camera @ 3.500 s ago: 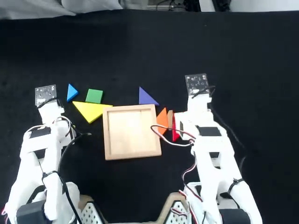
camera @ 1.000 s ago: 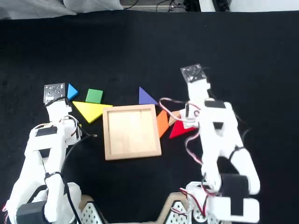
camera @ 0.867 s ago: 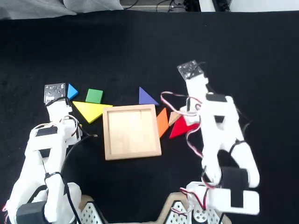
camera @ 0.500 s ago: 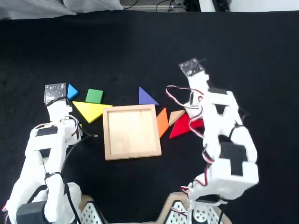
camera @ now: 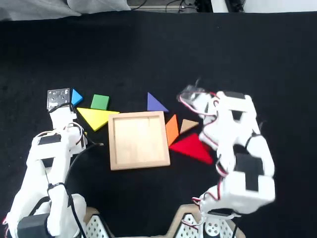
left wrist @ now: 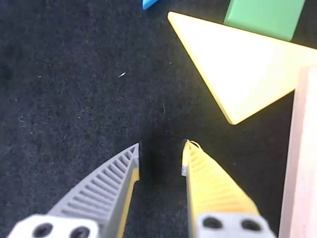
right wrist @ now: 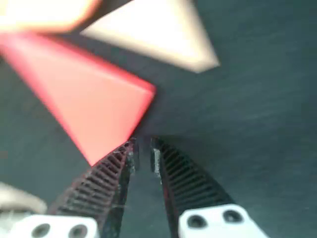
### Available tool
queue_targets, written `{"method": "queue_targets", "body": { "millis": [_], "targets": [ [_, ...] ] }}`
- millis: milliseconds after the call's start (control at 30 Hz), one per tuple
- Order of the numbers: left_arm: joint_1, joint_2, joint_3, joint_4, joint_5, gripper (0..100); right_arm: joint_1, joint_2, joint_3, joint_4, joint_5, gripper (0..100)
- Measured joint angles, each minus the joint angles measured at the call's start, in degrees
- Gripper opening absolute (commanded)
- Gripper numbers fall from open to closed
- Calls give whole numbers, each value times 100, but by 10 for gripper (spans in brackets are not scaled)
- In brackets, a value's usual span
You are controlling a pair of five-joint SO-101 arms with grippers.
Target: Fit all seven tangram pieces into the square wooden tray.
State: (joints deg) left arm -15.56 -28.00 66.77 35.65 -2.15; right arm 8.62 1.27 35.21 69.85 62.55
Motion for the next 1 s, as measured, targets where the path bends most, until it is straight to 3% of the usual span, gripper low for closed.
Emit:
{"method": "queue_targets", "body": {
  "millis": [200,400,633,1000],
  "targets": [
    [0,0,0,0,0,148,-281,-2295,1424,149,624,77],
    [0,0,0,0,0,148,-949,-3982,2101,26,-475,213],
    [0,0,0,0,0,148,-1873,-3930,2356,-26,-1108,214],
    [0,0,0,0,0,148,-1899,-2426,2303,-695,-1002,382]
  ]
}}
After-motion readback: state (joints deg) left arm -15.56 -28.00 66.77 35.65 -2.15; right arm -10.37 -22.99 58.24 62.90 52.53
